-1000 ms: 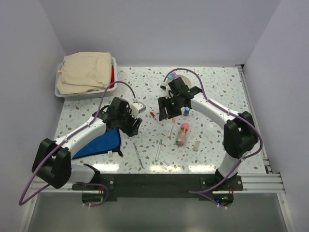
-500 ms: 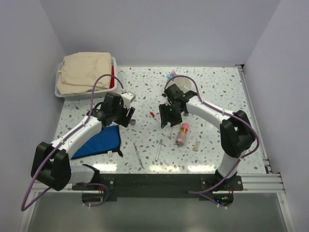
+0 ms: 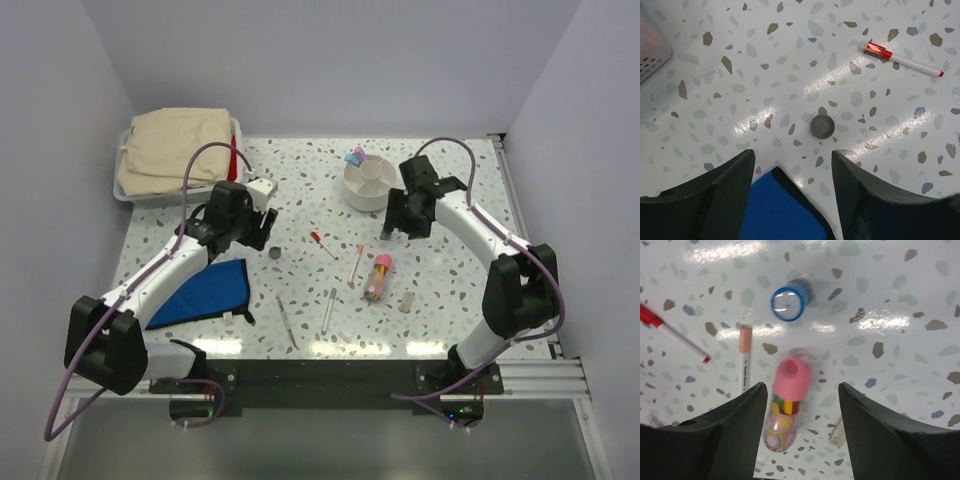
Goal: Sort the stationery into containers
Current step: Pick up the stationery from the center of the board.
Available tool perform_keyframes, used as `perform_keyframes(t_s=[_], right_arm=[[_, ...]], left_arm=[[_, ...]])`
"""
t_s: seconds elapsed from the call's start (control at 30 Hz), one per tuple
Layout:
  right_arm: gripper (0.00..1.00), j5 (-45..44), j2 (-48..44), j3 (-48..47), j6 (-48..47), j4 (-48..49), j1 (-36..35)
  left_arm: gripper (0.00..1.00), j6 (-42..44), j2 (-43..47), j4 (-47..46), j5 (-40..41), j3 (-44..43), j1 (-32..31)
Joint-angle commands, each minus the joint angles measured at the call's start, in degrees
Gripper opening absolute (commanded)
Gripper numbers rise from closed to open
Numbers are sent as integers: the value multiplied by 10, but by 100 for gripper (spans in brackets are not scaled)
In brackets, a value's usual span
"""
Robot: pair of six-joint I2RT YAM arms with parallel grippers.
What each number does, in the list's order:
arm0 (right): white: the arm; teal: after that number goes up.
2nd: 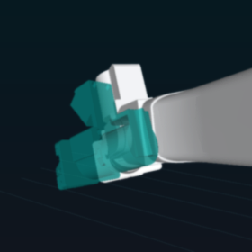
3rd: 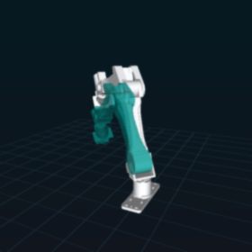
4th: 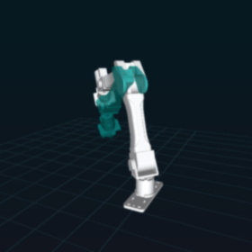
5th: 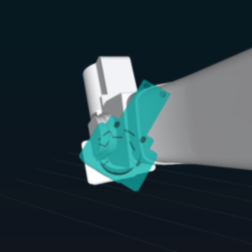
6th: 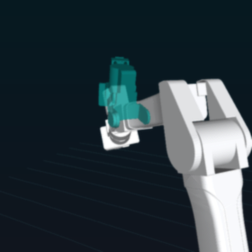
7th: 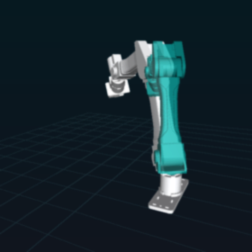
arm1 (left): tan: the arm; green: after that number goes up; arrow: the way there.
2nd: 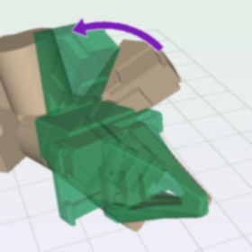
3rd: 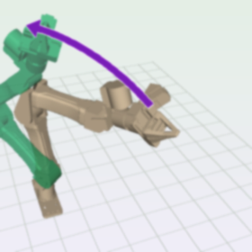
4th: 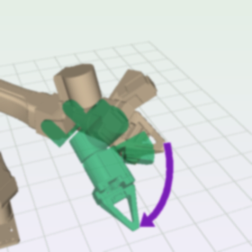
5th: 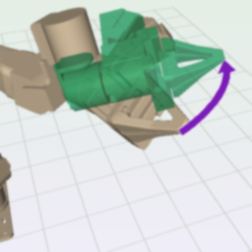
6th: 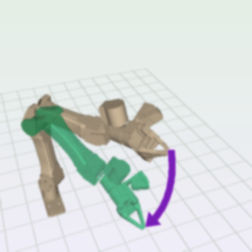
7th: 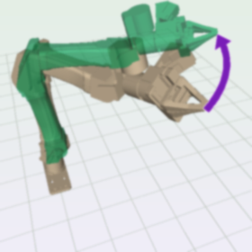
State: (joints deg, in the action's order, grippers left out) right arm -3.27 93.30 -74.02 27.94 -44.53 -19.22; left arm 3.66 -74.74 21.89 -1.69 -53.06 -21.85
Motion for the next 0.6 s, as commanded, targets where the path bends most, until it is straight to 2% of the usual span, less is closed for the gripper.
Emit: perform_keyframes(t_s=[0.0,0.3,0.47,0.57], right_arm=[[63,-4,7,-12,-13,18,23],[65,43,41,-47,-129,108,34],[66,24,38,-48,-184,101,34],[66,13,15,-35,-158,52,37]], left_arm=[[68,-1,-15,-30,-9,-24,8],[68,-1,-41,-37,-14,-26,20],[68,-8,-48,-44,-22,-27,31],[68,-8,-52,-42,-23,-31,38]])
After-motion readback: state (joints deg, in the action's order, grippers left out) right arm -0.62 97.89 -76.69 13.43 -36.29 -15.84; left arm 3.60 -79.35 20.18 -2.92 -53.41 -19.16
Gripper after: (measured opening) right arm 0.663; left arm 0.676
